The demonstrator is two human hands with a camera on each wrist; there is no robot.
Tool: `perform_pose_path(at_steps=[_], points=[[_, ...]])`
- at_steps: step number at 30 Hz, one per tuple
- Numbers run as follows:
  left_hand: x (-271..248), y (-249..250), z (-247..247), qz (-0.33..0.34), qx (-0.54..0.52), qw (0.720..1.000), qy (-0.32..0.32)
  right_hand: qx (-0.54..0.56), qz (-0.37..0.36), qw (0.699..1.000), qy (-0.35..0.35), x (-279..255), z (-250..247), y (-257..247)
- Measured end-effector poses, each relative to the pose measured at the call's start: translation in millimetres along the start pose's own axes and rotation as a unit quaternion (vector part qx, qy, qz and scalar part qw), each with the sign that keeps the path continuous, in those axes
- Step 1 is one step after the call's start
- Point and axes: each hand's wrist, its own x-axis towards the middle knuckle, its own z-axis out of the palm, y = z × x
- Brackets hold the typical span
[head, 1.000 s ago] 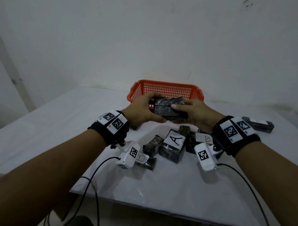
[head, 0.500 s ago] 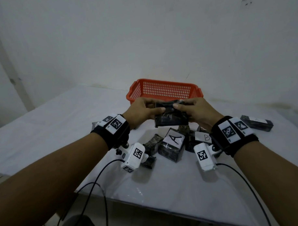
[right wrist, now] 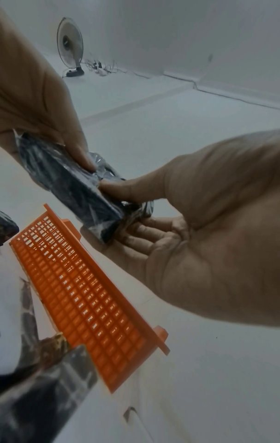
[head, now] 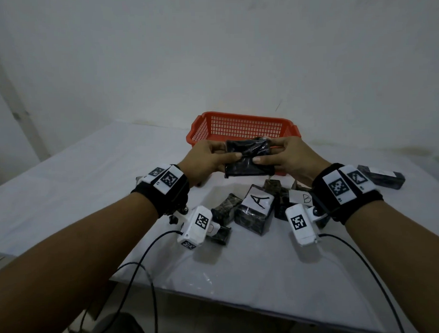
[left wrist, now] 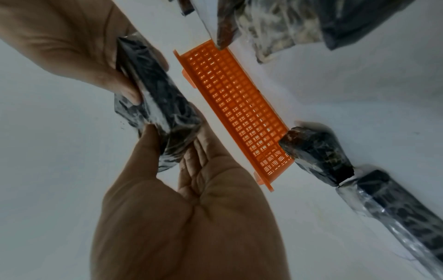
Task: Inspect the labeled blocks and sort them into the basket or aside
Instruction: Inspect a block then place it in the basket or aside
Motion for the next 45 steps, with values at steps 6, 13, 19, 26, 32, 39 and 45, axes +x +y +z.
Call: perform_pose_path(at_steps=[6, 13, 19, 26, 32, 39, 45], points=[[2, -3, -1, 0.014, 0.003, 1.000, -0.017, 0.000, -0.033, 0.999, 0.037, 4, 4, 7], [7, -12, -8, 0.101, 0.098, 0.989, 0.051, -0.030, -0.036, 0.999, -0.002, -5, 5, 4], [6, -11, -8, 0.152, 0.091, 0.983, 0.054, 0.025, 0.051, 0.998, -0.019, -11, 5, -5], [5, -11, -10, 0.156, 0.128, 0.979, 0.017, 0.062, 0.020, 0.998, -0.028, -15, 1, -2], [2, -10, -8, 0.054, 0.120, 0.989, -0.060, 0.043, -0.024, 0.999, 0.002, -13, 2, 1], [3, -7, -5, 0.057, 0.107, 0.993, -0.002, -0.005, -0.028, 0.999, -0.018, -8, 2, 7], [1, -6, -9, 0.047, 0.109, 0.993, -0.013, -0.026, -0.038, 0.999, -0.028, -8, -4, 9]])
